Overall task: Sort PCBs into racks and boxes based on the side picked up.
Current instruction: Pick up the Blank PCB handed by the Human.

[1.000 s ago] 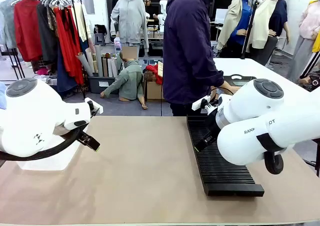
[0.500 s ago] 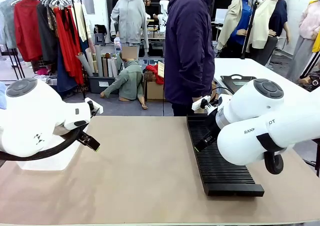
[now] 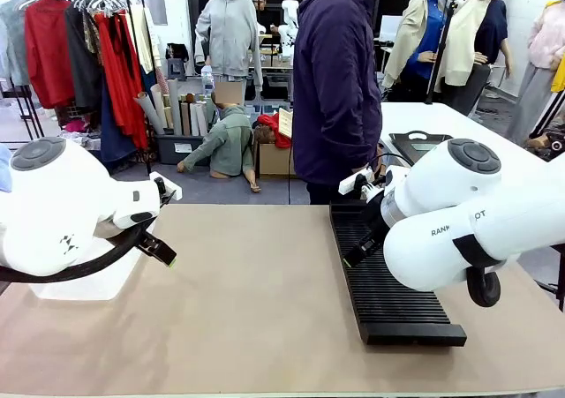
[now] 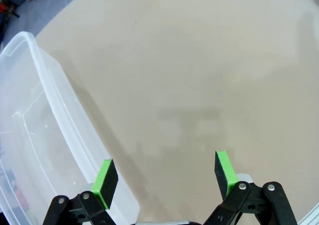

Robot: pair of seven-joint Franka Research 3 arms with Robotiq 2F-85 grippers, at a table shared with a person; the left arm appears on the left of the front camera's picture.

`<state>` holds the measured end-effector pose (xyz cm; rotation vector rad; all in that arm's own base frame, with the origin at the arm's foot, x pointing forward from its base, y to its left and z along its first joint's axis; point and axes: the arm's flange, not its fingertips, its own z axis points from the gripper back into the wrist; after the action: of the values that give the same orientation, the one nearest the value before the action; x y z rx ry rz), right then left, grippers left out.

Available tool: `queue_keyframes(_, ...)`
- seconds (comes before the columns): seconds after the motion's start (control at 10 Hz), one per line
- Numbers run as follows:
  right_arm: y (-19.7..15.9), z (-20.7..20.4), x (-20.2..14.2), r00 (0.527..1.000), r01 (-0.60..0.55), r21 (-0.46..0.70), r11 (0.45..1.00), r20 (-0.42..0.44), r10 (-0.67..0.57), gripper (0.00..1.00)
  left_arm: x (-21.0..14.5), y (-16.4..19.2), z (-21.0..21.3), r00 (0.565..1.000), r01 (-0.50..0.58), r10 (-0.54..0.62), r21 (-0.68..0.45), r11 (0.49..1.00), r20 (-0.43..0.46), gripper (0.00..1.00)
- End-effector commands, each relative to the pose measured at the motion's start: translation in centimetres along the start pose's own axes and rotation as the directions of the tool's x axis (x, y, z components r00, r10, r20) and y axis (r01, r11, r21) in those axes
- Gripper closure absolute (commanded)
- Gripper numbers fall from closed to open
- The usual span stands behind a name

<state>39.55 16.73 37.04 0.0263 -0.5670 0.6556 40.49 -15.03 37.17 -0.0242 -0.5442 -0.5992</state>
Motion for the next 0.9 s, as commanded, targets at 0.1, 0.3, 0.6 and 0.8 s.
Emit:
queue_keyframes(0.1,-2.0,2.1,1.3,0.999,0.053,0.052,0.997,-0.002,-0.053,0.00,3.0,0.8,2.6,0.999,-0.030,0.029,-0.014,0.999,-0.015,0.00)
queue_keyframes(0.3,-4.3,5.5,3.4,0.993,0.115,0.062,0.991,0.002,-0.115,0.00,5.6,1.8,4.7,0.997,-0.072,0.071,-0.045,0.996,-0.039,0.00)
queue_keyframes(0.6,-8.3,10.0,5.9,0.966,0.258,0.128,0.958,-0.061,-0.252,0.00,8.4,4.4,6.9,0.981,-0.154,0.131,-0.159,0.975,-0.142,0.00)
queue_keyframes(0.8,-11.0,12.7,6.0,0.957,0.284,0.303,0.910,-0.030,-0.289,0.00,8.8,6.6,8.4,0.971,-0.239,0.215,-0.325,0.915,-0.107,0.00)
